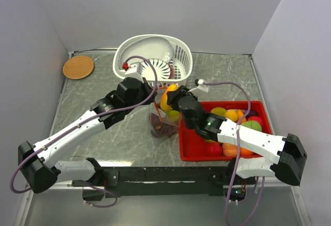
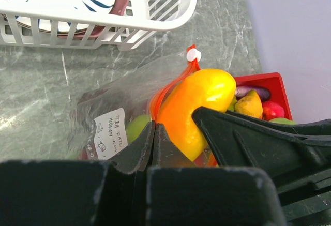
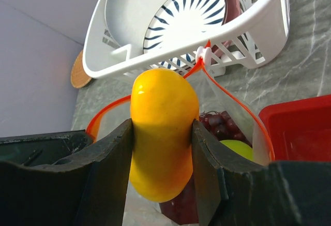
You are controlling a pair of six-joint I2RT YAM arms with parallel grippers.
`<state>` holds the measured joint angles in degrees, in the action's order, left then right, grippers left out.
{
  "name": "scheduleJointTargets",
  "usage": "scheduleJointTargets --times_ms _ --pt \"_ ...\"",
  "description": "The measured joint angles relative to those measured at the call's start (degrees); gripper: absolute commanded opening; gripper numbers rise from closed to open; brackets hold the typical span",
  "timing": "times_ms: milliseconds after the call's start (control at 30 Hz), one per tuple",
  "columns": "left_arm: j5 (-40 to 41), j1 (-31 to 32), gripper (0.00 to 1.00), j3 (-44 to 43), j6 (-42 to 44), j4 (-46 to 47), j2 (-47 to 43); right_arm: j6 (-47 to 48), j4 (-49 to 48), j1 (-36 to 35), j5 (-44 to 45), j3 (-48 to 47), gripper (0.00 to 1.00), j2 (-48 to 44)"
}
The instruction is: Place the food in the zip-top bag and seal the zipper
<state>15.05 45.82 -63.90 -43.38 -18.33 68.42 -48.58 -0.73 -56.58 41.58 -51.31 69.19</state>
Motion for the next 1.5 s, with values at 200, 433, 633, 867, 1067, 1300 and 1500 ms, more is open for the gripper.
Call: scheduleJointTargets --times_ms 200,433,633,867,1067,1300,1500 --pt "-0.2 0.0 0.01 0.0 -0.1 0.0 0.0 -0.1 -1.7 -0.9 0.9 0.3 0.75 0.6" --pt "-0.2 0.0 0.01 0.0 -0.8 0.1 0.0 -0.5 0.7 -1.2 0.7 0.3 0.87 0.6" --pt "-0.2 0.0 0.01 0.0 -0.9 0.1 0.0 -1.6 10.6 -1.2 0.9 -1.4 0.93 -2.8" --pt "-0.2 0.0 0.01 0.0 -0.8 0.0 -0.3 -10.1 36.0 0.5 0.6 -6.2 1.00 -12.6" --pt "-0.2 0.0 0.01 0.0 -0.8 0.0 -1.2 -22.7 54.2 1.9 -5.4 -1.2 1.00 -22.0" --pt "-0.2 0.0 0.01 0.0 -0.8 0.0 -1.2 -35.4 66.4 1.9 -11.8 7.6 1.00 -25.5" --pt "-0.2 0.0 0.01 0.0 -0.8 0.0 -1.2 -39.6 69.4 1.9 -14.1 8.9 1.00 -23.3"
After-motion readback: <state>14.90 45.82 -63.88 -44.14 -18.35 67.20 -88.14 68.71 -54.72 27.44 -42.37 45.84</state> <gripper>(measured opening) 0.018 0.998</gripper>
